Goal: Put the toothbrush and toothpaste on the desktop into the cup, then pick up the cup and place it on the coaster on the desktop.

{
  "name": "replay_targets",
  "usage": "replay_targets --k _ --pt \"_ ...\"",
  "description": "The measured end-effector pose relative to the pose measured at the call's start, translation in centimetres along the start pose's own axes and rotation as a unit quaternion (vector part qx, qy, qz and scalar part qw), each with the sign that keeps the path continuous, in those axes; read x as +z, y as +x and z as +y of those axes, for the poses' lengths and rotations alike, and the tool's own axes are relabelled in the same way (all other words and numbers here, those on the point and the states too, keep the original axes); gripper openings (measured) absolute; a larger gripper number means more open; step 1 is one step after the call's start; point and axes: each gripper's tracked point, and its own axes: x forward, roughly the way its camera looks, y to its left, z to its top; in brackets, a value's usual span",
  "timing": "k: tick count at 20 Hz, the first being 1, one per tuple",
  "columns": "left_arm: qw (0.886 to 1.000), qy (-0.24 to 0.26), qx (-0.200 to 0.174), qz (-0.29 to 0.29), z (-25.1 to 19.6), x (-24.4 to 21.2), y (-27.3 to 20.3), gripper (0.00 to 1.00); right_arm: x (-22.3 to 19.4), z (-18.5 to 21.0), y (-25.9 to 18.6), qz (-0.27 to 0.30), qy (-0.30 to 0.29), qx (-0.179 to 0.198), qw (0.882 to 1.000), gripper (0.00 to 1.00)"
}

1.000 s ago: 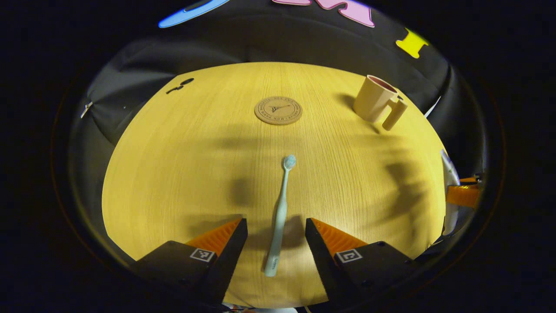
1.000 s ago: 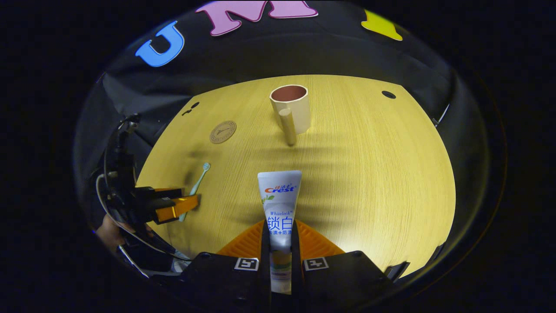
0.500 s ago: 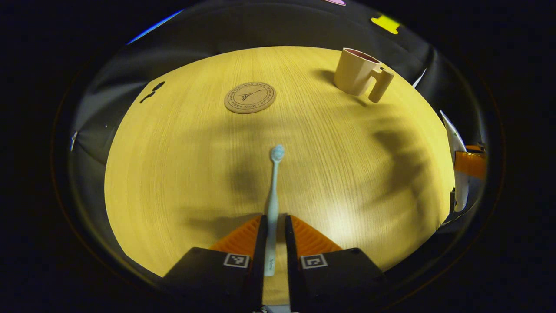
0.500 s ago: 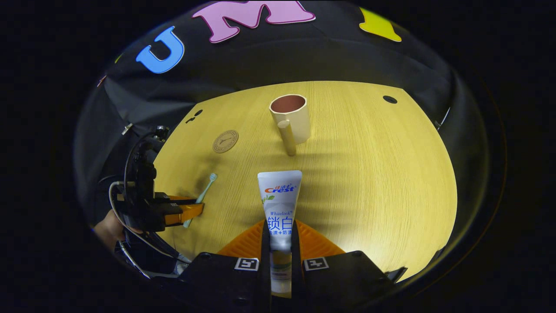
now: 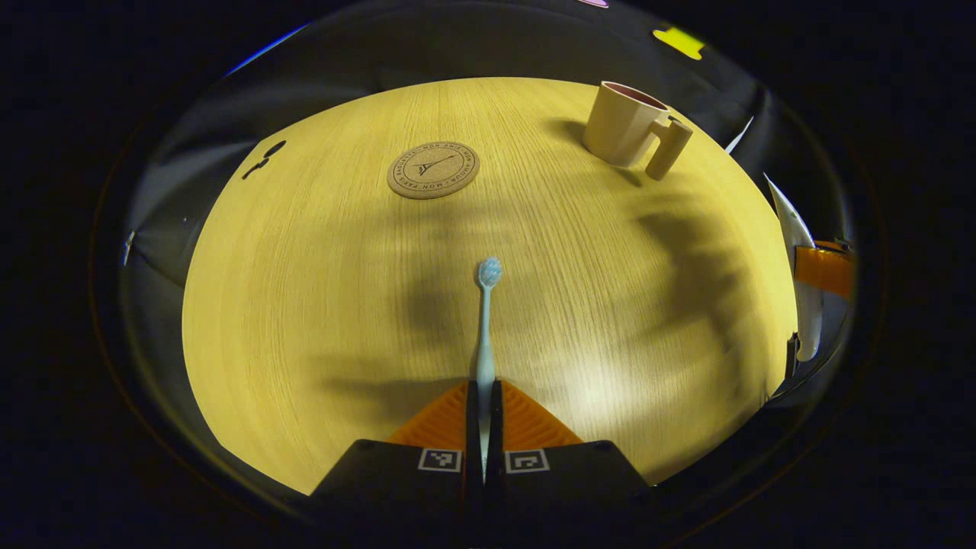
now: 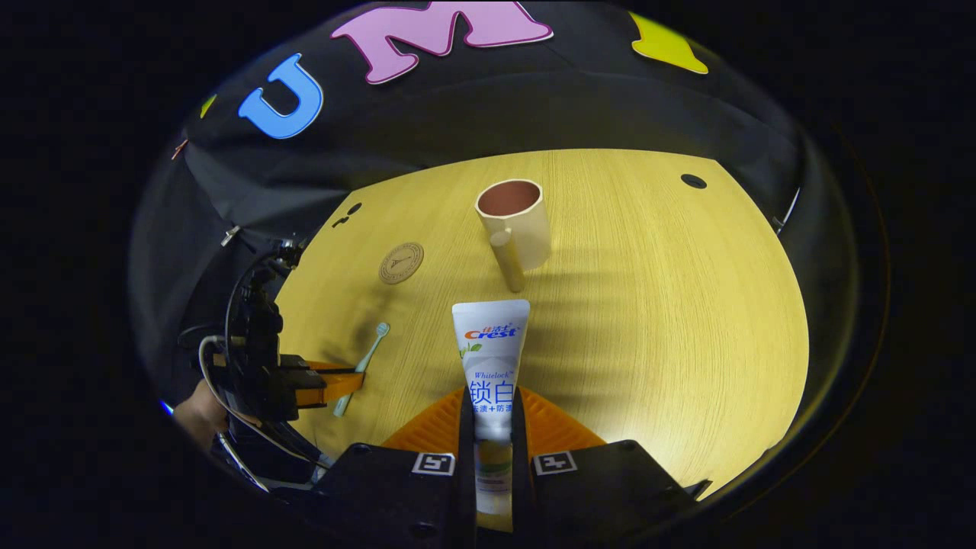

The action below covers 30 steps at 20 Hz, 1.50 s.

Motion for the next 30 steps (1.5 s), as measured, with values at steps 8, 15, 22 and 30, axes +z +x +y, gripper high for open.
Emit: replay_targets --k 8,15,22,30 --pt "0.996 -0.05 -0.011 -0.075 -1.1 1.4 -2.7 0.06 7.5 0.8 -0.5 -0.072 -0.025 0.012 0.997 0.22" --pt "0.987 -0.063 -0.03 -0.143 -2.8 3.9 -6.4 0.07 17.5 2.2 0.6 -0.183 -0.047 0.03 0.981 0.22" --pt "0.972 -0.101 -0.05 -0.204 -3.7 6.6 -8.7 0.06 23.1 3.1 3.3 -0.28 -0.067 0.046 0.957 0.22" --pt "0.947 -0.148 -0.068 -0.279 -3.9 10.3 -10.4 0.07 26.4 1.4 7.7 -0.337 -0.077 0.034 0.938 0.22"
